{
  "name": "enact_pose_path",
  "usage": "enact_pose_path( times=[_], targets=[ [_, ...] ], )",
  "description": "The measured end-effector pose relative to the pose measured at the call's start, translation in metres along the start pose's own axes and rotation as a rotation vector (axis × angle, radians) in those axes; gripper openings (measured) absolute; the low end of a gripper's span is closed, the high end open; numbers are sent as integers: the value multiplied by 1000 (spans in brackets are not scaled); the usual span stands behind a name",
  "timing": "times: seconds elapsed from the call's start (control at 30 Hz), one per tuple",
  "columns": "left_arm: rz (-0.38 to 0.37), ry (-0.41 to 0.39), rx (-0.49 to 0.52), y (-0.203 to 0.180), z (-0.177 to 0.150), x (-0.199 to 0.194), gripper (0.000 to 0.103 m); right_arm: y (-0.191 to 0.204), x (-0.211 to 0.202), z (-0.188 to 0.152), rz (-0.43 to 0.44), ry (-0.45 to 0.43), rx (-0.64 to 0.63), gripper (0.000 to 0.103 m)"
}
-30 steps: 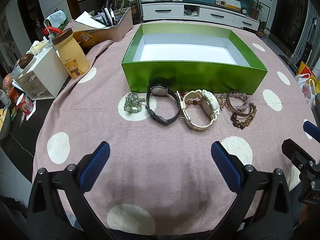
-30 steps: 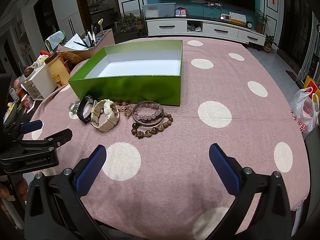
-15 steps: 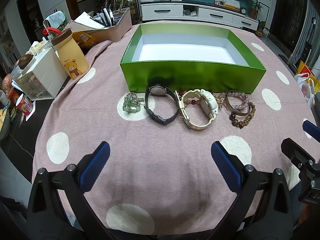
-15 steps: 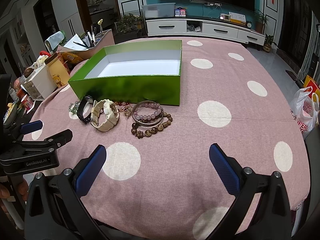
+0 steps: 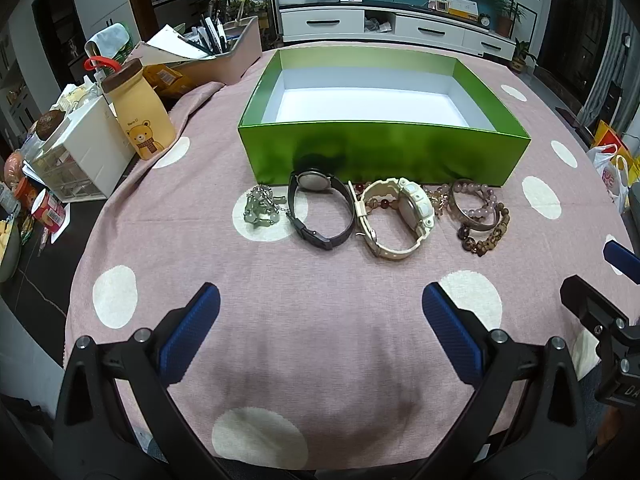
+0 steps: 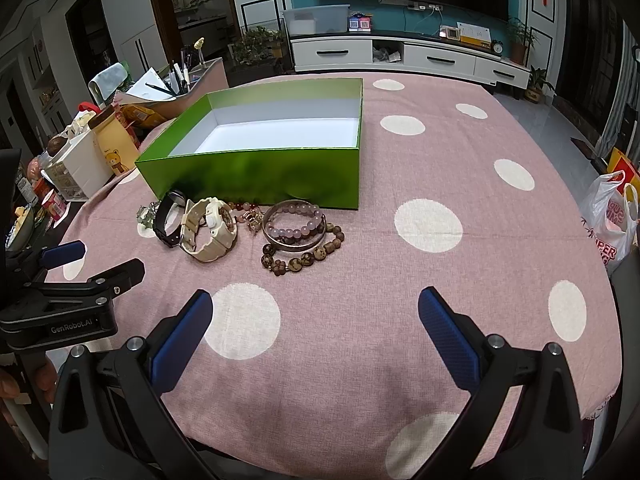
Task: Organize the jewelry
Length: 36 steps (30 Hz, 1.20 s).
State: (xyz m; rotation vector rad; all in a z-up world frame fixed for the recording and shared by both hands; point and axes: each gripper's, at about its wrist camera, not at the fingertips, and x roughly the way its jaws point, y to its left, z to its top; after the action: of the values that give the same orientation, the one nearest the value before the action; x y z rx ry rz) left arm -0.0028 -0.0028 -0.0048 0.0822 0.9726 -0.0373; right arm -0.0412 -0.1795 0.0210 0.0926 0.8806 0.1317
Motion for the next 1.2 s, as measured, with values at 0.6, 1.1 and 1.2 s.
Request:
enact_pose_path(
  times=[0.6, 1.1, 1.2],
  targets=[
    [-84, -18, -47, 9, -1, 1, 101, -11, -1, 0, 59, -29, 25, 102],
    [-270, 24, -197, 16, 6, 40, 77, -36, 21, 4, 178, -65, 37, 99],
    [-292, 41, -220, 13, 10, 50, 69, -39, 27, 4, 186, -55, 36, 94]
  ],
)
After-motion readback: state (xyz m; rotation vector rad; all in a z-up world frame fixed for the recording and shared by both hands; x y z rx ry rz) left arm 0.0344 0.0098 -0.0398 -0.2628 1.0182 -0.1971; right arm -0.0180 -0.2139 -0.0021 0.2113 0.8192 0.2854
